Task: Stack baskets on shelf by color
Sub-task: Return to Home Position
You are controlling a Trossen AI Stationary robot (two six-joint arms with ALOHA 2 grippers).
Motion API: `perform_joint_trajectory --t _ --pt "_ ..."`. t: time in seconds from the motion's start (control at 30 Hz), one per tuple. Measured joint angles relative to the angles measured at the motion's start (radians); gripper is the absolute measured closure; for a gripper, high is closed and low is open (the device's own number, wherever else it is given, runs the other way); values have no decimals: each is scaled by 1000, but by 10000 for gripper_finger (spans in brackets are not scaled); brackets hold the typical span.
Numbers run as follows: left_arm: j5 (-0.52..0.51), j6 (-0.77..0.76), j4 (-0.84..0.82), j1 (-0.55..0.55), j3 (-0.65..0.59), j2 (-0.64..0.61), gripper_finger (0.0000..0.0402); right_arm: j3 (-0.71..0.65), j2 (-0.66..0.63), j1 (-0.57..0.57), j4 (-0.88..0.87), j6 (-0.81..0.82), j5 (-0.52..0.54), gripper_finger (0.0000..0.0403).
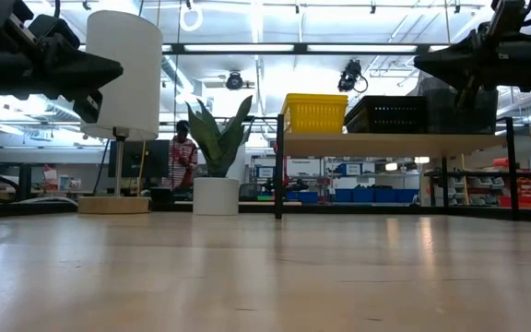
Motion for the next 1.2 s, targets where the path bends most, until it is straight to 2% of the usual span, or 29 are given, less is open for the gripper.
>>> perform_joint_trajectory --t 0.93,1.2 --pt "0 0 3 0 0 0 371 0 0 0 0 0 0 384" --pt "0 0 3 0 0 0 362 0 0 0 0 0 0 384"
